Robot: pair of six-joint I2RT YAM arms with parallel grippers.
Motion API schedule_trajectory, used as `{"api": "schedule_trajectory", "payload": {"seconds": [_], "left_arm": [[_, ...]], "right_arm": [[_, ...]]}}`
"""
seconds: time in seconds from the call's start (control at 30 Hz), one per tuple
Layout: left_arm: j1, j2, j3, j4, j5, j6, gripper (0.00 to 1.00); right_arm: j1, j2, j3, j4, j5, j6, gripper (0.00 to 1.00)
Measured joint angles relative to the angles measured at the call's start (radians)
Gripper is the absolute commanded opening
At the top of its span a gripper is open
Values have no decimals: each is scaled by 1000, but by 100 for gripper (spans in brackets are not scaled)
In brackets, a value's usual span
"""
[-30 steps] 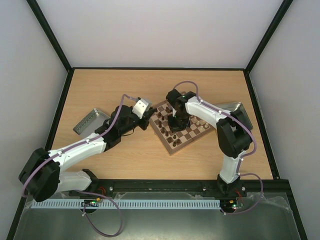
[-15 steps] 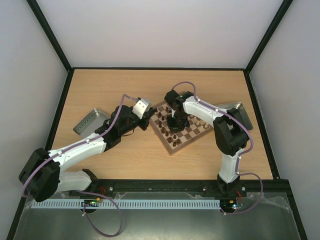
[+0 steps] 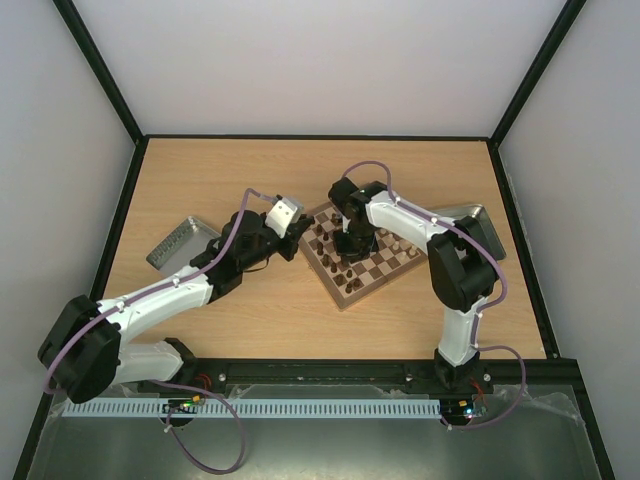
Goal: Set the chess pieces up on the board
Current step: Place the chess piece on the chessboard.
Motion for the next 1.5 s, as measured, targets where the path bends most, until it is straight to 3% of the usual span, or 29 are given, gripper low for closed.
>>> {"api": "schedule_trajectory", "payload": {"seconds": [0.37,0.83,0.97,1.17,1.3,1.5], "left_arm": [[0,0,0,5,10,-2,4],[0,0,0,7,19,-45,9],[0,0,5,12,22,-147,9],[11,31,122,-55,101,-334,11],[18,50,194,-71,191,-482,11],[26,86,224,-77,306,-668,11]], "right_arm": [[17,0,9,6,1,-18,12],[17,-66,-1,55,64,11,32],[17,-282,-144,200,109,34,38],[17,-644,-453,527,105,18,63],[17,-790,-596,765,47,-16,65],[17,-864,-618,968,-19,-80,65]]}}
